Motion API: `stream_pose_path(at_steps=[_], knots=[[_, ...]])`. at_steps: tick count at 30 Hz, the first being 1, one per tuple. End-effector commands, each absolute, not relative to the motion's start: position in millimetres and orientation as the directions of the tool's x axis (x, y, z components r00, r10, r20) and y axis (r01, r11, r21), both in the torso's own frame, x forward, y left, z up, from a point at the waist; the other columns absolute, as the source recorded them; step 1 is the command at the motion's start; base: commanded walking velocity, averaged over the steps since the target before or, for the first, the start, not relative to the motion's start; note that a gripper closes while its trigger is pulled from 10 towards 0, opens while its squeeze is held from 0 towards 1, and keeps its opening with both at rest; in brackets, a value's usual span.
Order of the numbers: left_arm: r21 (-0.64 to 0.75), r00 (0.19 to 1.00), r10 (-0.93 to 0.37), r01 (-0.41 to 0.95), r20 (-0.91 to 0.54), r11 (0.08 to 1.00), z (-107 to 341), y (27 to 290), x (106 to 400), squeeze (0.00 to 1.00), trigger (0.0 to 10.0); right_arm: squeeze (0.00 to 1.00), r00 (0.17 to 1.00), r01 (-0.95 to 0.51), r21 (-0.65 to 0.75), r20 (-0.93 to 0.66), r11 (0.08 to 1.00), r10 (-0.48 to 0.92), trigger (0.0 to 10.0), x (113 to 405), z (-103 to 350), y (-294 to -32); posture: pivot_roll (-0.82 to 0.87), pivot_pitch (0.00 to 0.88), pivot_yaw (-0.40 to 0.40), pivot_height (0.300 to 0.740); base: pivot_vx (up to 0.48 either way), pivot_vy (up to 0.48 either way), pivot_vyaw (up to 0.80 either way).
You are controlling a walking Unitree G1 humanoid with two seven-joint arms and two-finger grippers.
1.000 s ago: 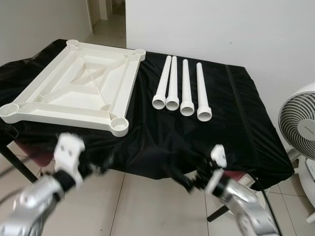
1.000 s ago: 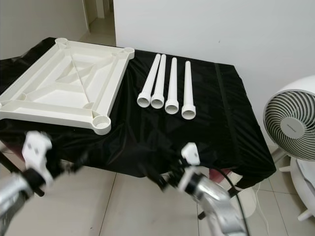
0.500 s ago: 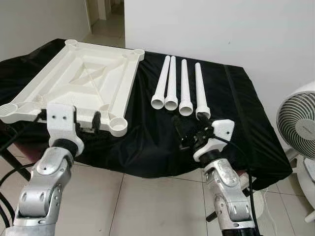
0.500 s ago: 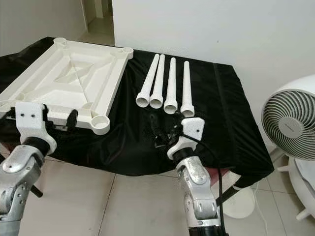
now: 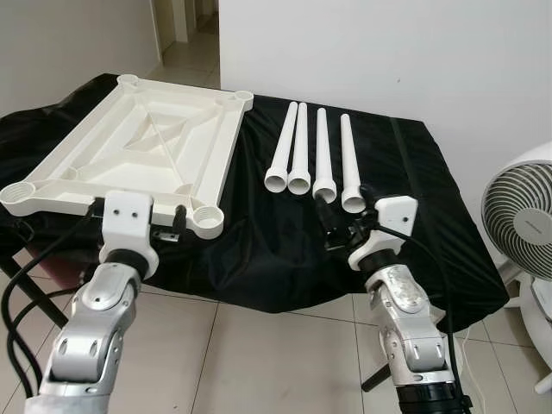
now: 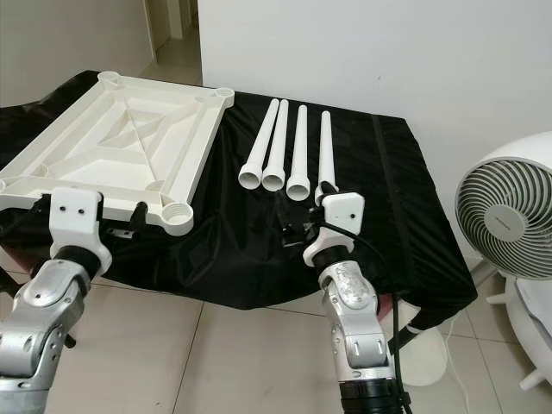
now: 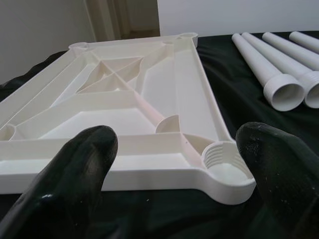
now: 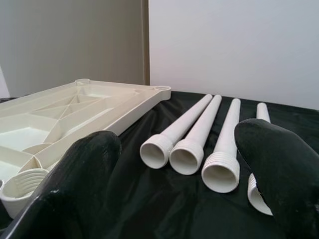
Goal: Building children table
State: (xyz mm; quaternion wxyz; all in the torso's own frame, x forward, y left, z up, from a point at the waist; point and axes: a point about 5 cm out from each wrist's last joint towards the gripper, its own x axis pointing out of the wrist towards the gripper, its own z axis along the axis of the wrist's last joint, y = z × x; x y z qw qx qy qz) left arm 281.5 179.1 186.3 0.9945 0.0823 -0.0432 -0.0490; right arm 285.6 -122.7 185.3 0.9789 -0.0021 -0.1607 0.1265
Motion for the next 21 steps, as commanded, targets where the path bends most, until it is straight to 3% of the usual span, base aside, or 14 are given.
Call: stream_pose_path(at_steps=[1,8,21], knots=[[0.178,0.994,-0.046,0.029,0.096,0.984,186.7,180.0,282.4,0.00,10.0,0.00,0.920,-0.243,-0.039,0.308,0.969,0.243,10.0,285.5,182.2,-122.5,0.04,0.000,-0.068,0.740,0.000,0.000,0.00],[0.192,0.992,-0.060,0.038,0.111,0.981,190.3,175.3,286.1,0.00,10.0,0.00,0.919,-0.257,-0.034,0.301,0.966,0.255,10.0,286.3,180.2,-117.6,0.04,0.000,-0.066,0.740,0.000,0.000,0.00],[0.207,0.987,-0.086,0.057,0.133,0.977,194.9,170.6,287.0,0.00,10.0,0.00,0.915,-0.274,-0.034,0.299,0.961,0.271,10.0,286.5,179.0,-114.1,0.04,0.000,-0.062,0.740,0.000,0.441,0.00]])
